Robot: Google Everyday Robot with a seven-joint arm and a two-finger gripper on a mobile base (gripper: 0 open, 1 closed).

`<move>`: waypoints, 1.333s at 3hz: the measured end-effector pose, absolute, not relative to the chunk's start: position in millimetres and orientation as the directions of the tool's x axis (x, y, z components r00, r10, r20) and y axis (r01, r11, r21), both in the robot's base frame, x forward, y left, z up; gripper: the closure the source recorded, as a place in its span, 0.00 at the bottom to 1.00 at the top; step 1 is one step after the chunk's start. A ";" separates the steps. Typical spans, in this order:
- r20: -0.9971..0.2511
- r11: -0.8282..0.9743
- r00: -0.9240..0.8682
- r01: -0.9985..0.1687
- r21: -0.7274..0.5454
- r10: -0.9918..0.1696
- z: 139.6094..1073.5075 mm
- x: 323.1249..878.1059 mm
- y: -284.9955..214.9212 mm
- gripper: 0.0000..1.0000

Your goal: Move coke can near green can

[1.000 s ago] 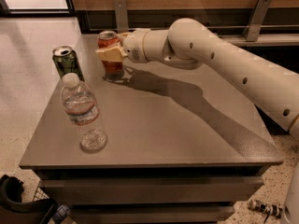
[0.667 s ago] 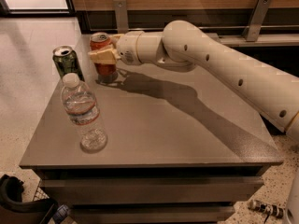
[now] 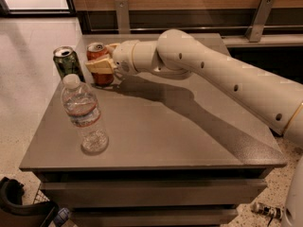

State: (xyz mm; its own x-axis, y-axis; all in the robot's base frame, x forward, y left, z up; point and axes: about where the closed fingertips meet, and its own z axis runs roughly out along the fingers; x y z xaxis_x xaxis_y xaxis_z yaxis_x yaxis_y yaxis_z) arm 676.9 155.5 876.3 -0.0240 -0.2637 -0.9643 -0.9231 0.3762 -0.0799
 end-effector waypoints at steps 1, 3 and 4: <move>-0.965 0.373 -0.023 -0.924 -0.080 -0.263 877.0 676.2 157.3 0.75; -0.965 0.365 -0.021 -0.928 -0.079 -0.262 876.6 674.0 162.9 0.20; -0.965 0.362 -0.021 -0.929 -0.078 -0.262 876.5 673.2 164.8 0.00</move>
Offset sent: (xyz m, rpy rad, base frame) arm -0.0006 0.0016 0.0006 0.0009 -0.0004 0.0028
